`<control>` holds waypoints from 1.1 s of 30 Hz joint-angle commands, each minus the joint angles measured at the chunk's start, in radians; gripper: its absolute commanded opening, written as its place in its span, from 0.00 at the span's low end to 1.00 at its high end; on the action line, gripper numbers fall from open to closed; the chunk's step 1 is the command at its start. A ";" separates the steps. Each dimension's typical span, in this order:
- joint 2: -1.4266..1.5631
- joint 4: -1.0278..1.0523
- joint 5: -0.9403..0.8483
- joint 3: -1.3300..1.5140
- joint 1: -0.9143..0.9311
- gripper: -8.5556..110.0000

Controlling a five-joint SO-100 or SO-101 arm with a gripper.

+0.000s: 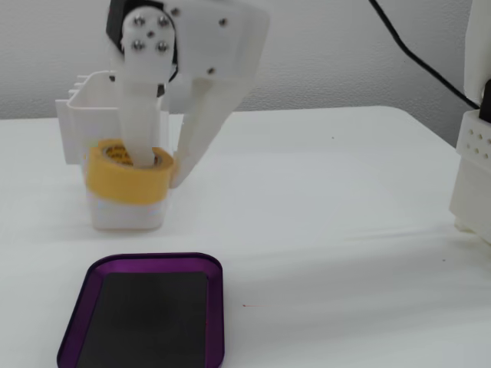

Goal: Remove the yellow tape from the box.

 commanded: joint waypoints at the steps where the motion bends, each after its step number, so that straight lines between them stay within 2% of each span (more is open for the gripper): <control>1: 0.049 0.074 -0.003 -0.072 0.005 0.07; 5: 0.178 0.081 -0.003 0.020 0.006 0.07; 9: 0.365 0.032 -0.003 0.238 -0.008 0.07; 18: 0.747 -0.371 -0.003 1.045 0.006 0.07; 22: 0.853 -0.515 -0.003 1.315 0.006 0.07; 27: 0.943 -0.572 -0.006 1.493 0.006 0.07; 33: 0.960 -0.637 -0.015 1.559 0.003 0.07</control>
